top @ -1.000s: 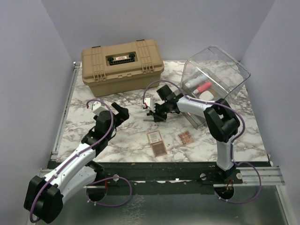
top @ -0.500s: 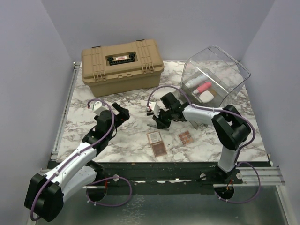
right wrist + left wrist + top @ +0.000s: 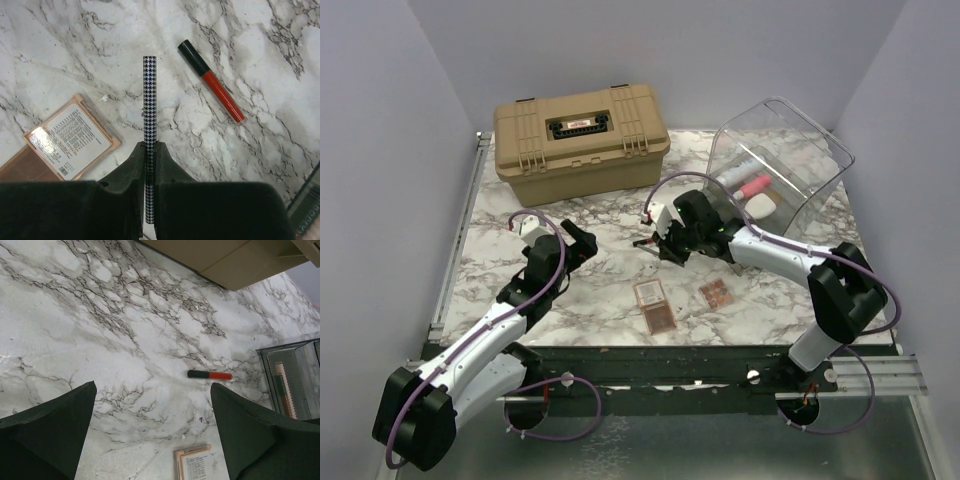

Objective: Organize the makeup
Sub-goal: Pick up the makeup from the center of the board, then place the makeup in the drawer.

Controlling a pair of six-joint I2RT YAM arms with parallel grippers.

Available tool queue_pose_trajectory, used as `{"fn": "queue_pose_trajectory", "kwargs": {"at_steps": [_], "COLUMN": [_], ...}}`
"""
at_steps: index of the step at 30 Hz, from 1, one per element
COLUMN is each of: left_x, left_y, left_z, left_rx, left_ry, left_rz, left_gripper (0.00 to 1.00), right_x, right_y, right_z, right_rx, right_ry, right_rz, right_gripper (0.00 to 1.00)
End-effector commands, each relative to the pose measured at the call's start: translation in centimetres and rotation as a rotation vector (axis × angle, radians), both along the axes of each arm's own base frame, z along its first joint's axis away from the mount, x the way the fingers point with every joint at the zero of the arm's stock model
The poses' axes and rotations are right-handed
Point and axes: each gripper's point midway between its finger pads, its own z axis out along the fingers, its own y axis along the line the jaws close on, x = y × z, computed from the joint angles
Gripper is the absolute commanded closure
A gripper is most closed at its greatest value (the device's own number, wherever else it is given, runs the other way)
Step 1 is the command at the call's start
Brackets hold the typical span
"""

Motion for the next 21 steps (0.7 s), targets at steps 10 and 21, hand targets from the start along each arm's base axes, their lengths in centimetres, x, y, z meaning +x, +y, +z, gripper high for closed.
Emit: {"fn": "queue_pose_trajectory", "kwargs": {"at_steps": [10,21], "left_x": [0.1,-0.1], "left_y": [-0.3,-0.2], "left_z": [-0.8,-0.8], "left_rx": [0.001,-0.014], "left_ry": [0.011,0.007], "left_rz": [-0.018,-0.014], "left_gripper": [0.02,0.02], "right_x": [1.9,5.6], "right_y": [-2.8,-7.6], "right_z": [7.6,10.5], "right_rx": [0.06,-0.059], "right_ry": [-0.232,-0.389], "right_rz": [-0.197,-0.435], "right_gripper": [0.99,0.99]}}
